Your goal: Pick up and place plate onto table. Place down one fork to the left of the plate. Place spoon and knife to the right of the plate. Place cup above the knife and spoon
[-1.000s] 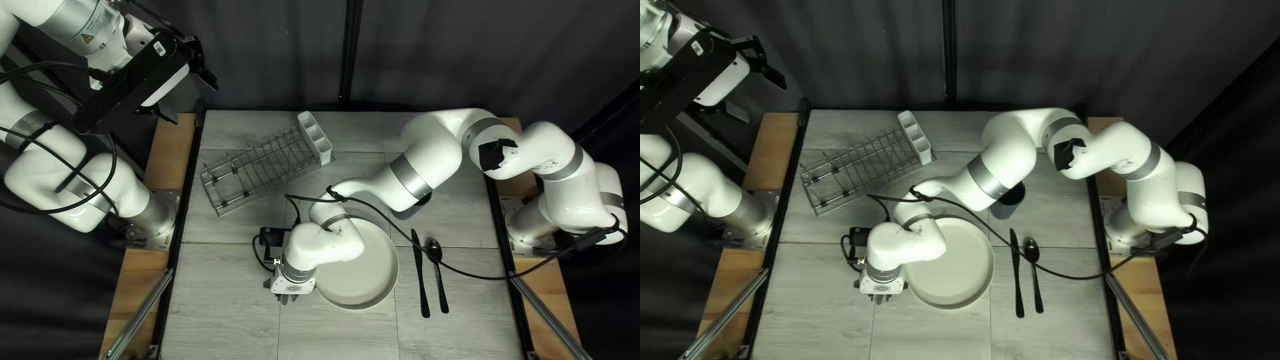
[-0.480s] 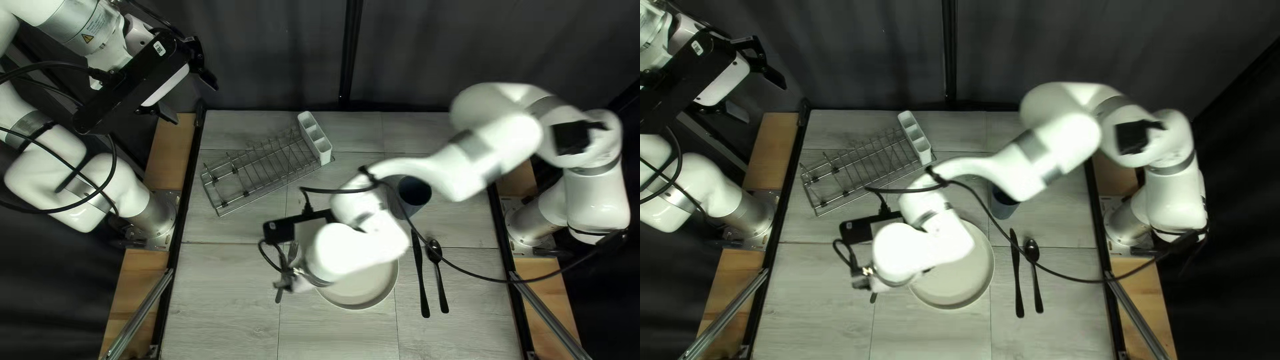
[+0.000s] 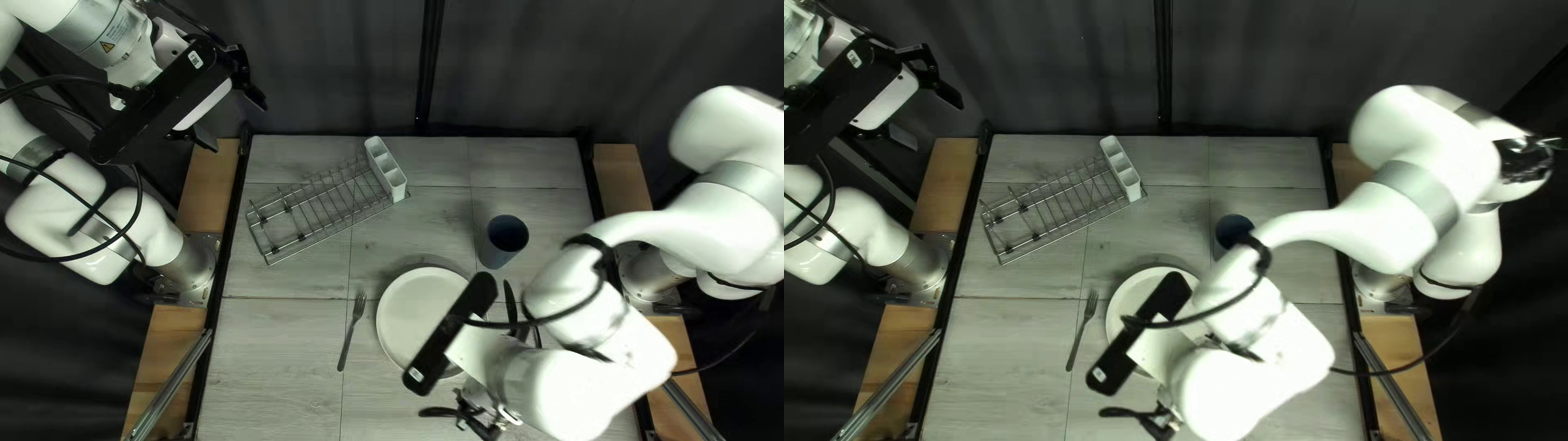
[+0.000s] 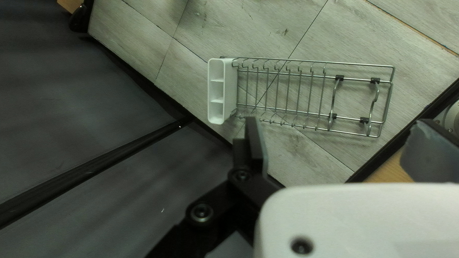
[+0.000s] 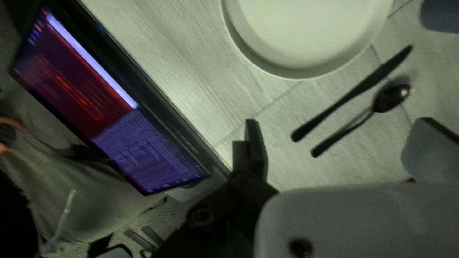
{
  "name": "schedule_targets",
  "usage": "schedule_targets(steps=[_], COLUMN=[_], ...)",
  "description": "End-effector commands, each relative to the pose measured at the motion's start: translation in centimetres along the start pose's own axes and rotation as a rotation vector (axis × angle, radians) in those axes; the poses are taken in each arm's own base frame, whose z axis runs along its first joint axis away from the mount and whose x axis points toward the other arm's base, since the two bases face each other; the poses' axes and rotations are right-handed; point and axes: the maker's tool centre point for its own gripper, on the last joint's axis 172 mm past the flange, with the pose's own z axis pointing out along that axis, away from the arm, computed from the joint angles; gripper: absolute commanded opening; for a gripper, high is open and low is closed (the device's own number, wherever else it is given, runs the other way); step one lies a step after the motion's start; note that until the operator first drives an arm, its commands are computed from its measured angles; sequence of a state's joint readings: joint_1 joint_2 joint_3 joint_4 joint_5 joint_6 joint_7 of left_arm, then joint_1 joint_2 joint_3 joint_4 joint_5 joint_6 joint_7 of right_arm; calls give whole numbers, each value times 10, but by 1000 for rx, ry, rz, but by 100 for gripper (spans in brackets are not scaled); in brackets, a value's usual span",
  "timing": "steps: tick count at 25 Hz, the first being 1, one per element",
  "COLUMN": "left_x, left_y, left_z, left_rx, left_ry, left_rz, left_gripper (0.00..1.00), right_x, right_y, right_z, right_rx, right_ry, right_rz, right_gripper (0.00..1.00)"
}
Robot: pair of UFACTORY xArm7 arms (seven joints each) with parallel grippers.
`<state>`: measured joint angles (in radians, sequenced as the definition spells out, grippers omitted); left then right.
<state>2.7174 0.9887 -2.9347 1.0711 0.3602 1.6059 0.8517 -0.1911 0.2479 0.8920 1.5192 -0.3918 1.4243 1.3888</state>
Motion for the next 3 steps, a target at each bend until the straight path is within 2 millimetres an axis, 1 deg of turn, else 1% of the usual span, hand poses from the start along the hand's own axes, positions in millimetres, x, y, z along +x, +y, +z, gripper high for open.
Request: schedule_targets(steps=[1,3], left_x=[0,0], left_y=[0,0], left_z=[0,0], left_rx=[0,0], left_ry=[0,0], left_rz=[0,0], left_gripper=[100,100], right_x=[0,0], right_y=[0,0], right_z=[0,0], right_rx=[0,0], right_ry=[0,0], right_rz=[0,0], right_gripper=[100,100])
